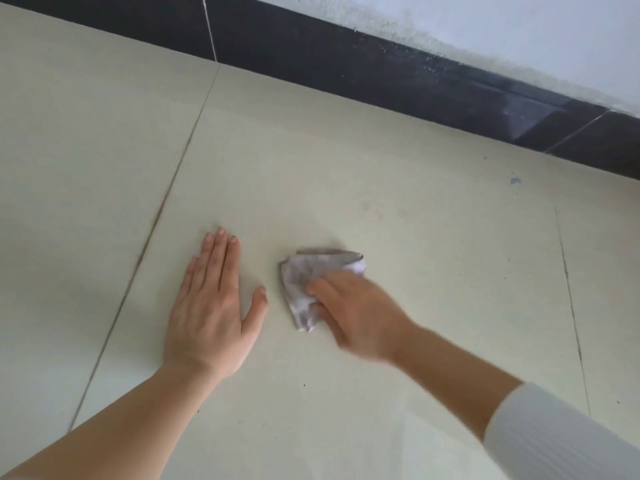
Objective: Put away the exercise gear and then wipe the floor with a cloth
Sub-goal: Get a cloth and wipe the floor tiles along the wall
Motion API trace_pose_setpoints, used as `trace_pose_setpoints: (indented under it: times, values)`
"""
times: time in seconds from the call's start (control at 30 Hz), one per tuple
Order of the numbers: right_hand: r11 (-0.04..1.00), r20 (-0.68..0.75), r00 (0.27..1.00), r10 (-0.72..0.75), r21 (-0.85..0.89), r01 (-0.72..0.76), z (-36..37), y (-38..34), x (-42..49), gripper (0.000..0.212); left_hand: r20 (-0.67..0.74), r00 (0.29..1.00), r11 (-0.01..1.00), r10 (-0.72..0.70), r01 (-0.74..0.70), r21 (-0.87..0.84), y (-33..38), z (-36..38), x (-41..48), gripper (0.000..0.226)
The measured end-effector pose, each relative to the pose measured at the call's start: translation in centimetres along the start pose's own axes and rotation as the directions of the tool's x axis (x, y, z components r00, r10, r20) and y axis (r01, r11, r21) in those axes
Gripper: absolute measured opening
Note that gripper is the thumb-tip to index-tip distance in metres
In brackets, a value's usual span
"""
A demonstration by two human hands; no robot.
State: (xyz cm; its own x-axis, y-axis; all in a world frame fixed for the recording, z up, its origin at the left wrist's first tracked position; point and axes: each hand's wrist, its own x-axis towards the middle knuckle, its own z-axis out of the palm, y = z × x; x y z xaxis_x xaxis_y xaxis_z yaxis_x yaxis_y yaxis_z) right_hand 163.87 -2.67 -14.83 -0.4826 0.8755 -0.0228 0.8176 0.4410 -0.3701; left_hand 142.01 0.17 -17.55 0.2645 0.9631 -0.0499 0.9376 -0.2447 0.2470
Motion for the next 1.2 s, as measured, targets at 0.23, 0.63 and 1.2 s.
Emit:
trace_pose_setpoints:
  times: [0.23,0.63,1.2]
  values:
    - [0.693,-0.329,0.641,0.693,0.063,-0.718,-4.5,12.0,4.8,0.031,-0.002,1.000,1.000,0.005,-0.005,0.001,-0.1,0.0,-0.1,0.076]
    - [0.345,-0.412,0.291,0.864,0.061,-0.937,-3.6,10.6,-1.2,0.031,-0.014,1.000,1.000,0.014,-0.014,-0.019,-0.3,0.4,0.1,0.077]
    - [0.958,0.110,0.953,-0.282,0.087,0.274,5.5,-12.2,-10.8,0.059,-0.094,0.976,0.981,0.195,-0.195,0.009,-2.0,0.8,-4.2,0.062]
